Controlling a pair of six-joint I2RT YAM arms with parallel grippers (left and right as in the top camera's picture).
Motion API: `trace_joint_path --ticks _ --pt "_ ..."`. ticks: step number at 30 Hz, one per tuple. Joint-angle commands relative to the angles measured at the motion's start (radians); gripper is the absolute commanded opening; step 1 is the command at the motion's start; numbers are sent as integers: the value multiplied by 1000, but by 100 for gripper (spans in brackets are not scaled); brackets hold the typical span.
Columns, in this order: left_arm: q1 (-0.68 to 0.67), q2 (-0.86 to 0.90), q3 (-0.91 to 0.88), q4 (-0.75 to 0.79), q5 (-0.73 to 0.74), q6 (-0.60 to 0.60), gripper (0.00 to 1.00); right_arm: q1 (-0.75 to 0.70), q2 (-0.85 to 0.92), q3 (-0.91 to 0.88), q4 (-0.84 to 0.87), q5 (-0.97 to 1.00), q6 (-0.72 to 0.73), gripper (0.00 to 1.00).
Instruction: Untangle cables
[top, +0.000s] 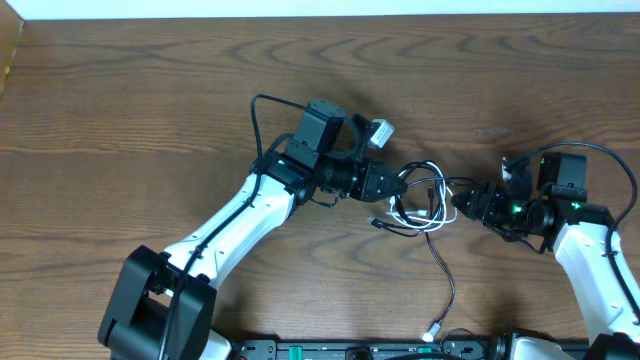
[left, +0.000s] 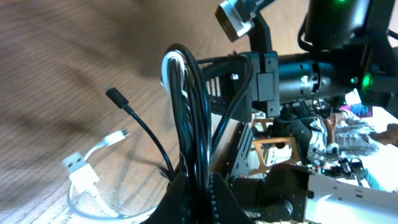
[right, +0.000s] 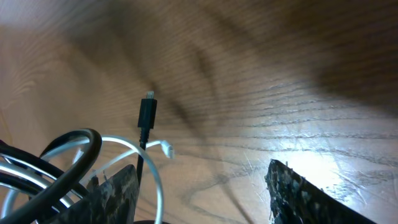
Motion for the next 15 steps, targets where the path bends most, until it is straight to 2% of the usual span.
trace_joint_path --ticks 1,9,15 --pt "4 8 -5 6 67 28 7 13 5 -5 8 -32 20 62" --pt "4 8 -5 7 67 49 7 18 5 -6 11 -42 20 63" --pt "4 8 -5 36 75 34 7 75 5 -18 12 -46 20 62"
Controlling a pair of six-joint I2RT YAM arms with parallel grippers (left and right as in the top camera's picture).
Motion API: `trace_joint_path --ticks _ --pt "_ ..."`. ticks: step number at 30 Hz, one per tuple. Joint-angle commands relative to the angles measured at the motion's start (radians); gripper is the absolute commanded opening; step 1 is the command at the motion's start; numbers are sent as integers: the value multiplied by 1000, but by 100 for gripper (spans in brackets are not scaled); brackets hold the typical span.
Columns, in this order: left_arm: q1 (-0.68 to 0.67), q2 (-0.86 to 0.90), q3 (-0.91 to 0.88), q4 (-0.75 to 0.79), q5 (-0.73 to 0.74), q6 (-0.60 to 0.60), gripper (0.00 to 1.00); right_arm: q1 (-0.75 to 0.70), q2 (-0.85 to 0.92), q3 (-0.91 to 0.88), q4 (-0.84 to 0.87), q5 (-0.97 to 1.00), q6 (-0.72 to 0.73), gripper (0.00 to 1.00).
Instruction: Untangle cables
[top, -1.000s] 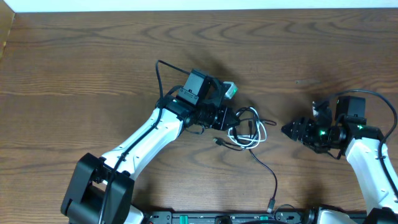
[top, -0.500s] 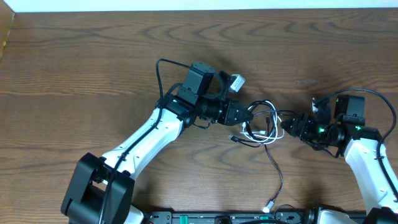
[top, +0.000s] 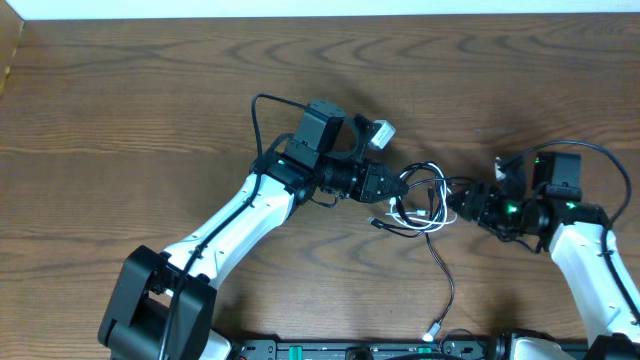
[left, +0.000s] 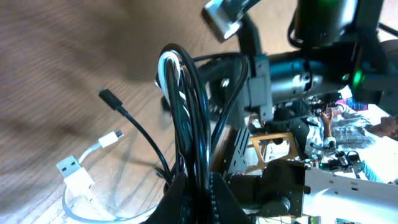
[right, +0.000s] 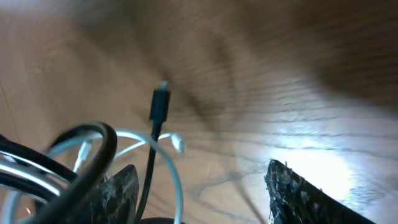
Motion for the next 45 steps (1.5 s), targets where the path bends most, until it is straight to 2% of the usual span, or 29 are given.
trace_joint_path --ticks 1,5,8,16,23,25,26,32,39,41,45 --pt "4 8 -5 34 44 8 7 40 5 -12 3 -26 14 62" --pt "5 8 -5 74 69 -14 8 60 5 -12 12 -19 13 63" --pt "5 8 -5 100 121 -14 7 60 5 -12 29 90 13 61" --pt "26 8 -5 101 79 -22 7 60 5 -12 67 545 13 34" --pt "109 8 -5 48 50 -47 8 60 5 -13 69 752 13 16" --pt "138 8 -5 7 51 -46 7 60 5 -14 80 763 13 3" --pt "151 8 -5 -17 52 -40 7 60 5 -14 89 762 13 1" --pt "190 8 -5 -146 61 54 8 60 5 -14 119 766 13 1" --pt "190 8 -5 -163 61 68 7 60 5 -14 150 753 12 1" --pt "188 8 -5 -166 61 68 7 60 5 -14 167 705 7 1" --pt "179 8 -5 -172 61 74 7 60 5 -14 258 527 -106 1"
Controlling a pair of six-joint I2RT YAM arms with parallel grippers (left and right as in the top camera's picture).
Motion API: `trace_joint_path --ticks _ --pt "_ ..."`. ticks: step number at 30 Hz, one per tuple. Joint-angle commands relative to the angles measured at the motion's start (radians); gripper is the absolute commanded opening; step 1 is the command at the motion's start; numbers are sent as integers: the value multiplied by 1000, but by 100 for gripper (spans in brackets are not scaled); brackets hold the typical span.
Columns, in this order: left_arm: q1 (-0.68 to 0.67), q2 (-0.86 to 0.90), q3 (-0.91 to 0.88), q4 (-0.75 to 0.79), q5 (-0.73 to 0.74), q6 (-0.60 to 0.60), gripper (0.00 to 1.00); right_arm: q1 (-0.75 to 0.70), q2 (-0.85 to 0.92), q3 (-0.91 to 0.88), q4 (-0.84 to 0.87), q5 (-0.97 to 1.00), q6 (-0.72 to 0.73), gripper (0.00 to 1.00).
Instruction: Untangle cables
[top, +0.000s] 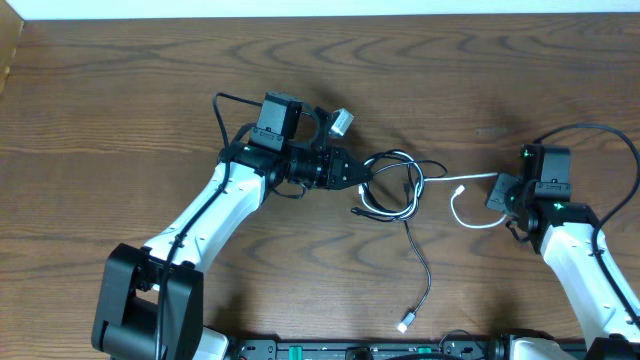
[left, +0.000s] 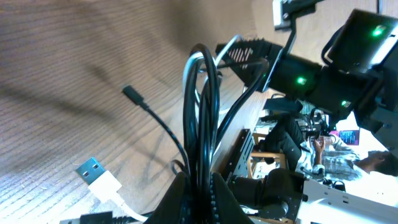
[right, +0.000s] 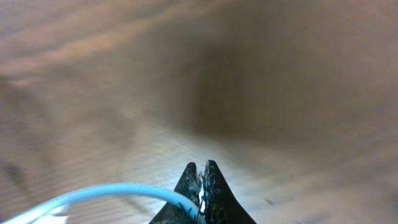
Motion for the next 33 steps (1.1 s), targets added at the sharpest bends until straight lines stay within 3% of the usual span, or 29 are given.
trace_joint_path --ticks 1,8,15,21,24,30,33 --pt "-1 6 -5 -3 17 25 7 0 5 -4 68 -149 -112 1" --pt "-2 6 -5 -8 17 25 7 0 5 -4 175 -164 -185 2" --pt "-2 6 -5 -11 17 25 8 0 5 -4 167 -164 -185 58" --pt "-2 6 -5 -11 17 25 8 0 5 -4 167 -209 -164 74" --pt "-2 6 -5 -11 16 25 7 0 5 -4 164 -299 -161 98" --pt "-2 6 -5 -11 17 18 8 -24 2 4 187 -391 -159 99" --pt "-2 6 -5 -11 17 16 8 -63 -16 23 187 -545 -110 99"
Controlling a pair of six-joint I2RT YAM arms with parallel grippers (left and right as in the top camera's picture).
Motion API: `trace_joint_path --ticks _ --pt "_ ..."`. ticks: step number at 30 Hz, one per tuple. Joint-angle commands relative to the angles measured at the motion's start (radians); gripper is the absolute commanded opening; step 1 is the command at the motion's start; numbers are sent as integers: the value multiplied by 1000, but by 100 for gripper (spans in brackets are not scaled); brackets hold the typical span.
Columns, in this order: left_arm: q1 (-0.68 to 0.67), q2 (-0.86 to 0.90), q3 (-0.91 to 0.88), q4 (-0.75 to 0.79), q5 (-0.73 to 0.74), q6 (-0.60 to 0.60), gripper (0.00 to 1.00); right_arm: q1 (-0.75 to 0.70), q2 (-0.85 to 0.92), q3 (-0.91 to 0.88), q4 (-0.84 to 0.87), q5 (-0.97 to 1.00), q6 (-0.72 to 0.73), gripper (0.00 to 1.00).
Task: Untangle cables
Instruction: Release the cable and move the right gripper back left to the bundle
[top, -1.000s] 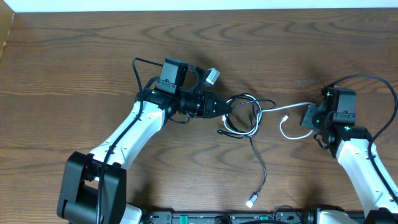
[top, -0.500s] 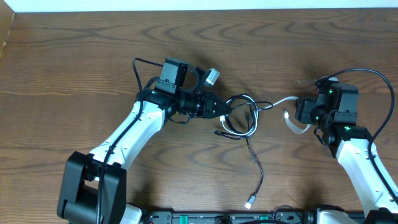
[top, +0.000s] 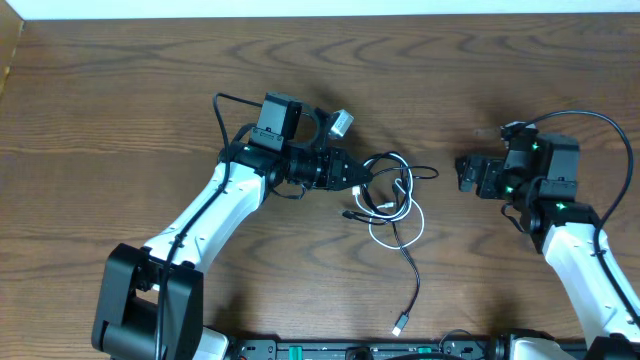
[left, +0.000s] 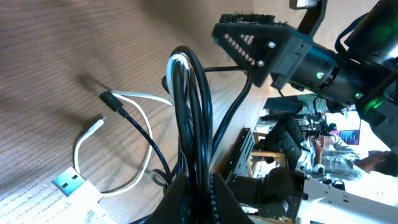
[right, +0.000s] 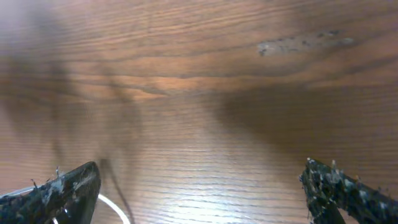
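Note:
A tangle of black and white cables (top: 392, 195) lies mid-table. My left gripper (top: 358, 172) is shut on the upper loops of the bundle (left: 189, 112), holding them upright. The white cable (top: 400, 222) curls in a loop under the black loops, its USB plug (left: 71, 185) on the wood. A black cable tail (top: 412, 280) runs toward the front edge. My right gripper (top: 462, 174) is open to the right of the tangle, with nothing between its fingers (right: 68, 186); only a bit of white cable (right: 115, 207) shows by its left finger.
The brown wooden table (top: 120, 120) carries only the cables. A small light plug (top: 399, 325) ends the black tail near the front edge. A white wall strip (top: 300, 6) borders the far side.
My right gripper was shut on the white cable's end, stretched out to the right. Now it is open and empty, and the white cable lies curled back beside the black loops.
Both grippers stood close at the tangle, the left shut on the loops, the right open at it. Then the left had moved left with the bundle while the right, shut, held the white cable out to the right. Now the right is open.

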Motion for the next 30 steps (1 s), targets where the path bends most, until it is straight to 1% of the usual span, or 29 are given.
trace_joint_path --ticks 1,5,7,11,14,17,18,19,20,22,23,24,25,26,28,30 --pt "-2 6 -5 -2 17 13 7 -52 -27 31 4 -233 67 99" --pt "-1 6 -5 -2 17 -22 7 -113 -76 40 -5 -436 139 99" --pt "-1 6 -5 -2 16 -41 7 -131 -96 40 -42 -498 164 99" --pt "-2 6 -5 -3 -33 -147 7 -135 -115 40 -194 -517 163 99" --pt "-2 6 -5 -3 -87 -235 7 -135 -112 40 -265 -514 135 99" --pt "-2 6 -5 -2 -106 -237 7 -135 -112 40 -289 -515 133 99" --pt "-2 6 -5 -3 -104 -237 7 -135 -112 40 -291 -522 133 78" --pt "-3 6 -5 -7 -104 -237 7 -135 -112 40 -294 -521 132 64" --pt "-7 6 -5 -10 -104 -237 8 -135 -112 40 -299 -521 125 46" --pt "-17 6 -5 -10 -104 -225 7 -132 -112 40 -307 -521 120 33" --pt "-26 6 -5 -10 -104 -218 7 -127 -112 40 -312 -521 114 24" --pt "-34 6 -5 -9 -106 -219 7 -120 -112 40 -318 -521 106 17" --pt "-41 6 -5 -10 -113 -220 7 -112 -112 40 -324 -521 101 11" --pt "-49 6 -5 -10 -121 -228 8 -101 -112 40 -333 -520 94 10" --pt "-63 6 -5 -9 -132 -231 7 -83 -112 40 -353 -520 72 10" --pt "-71 6 -5 -9 -148 -230 7 -60 -112 40 -384 -520 32 15"
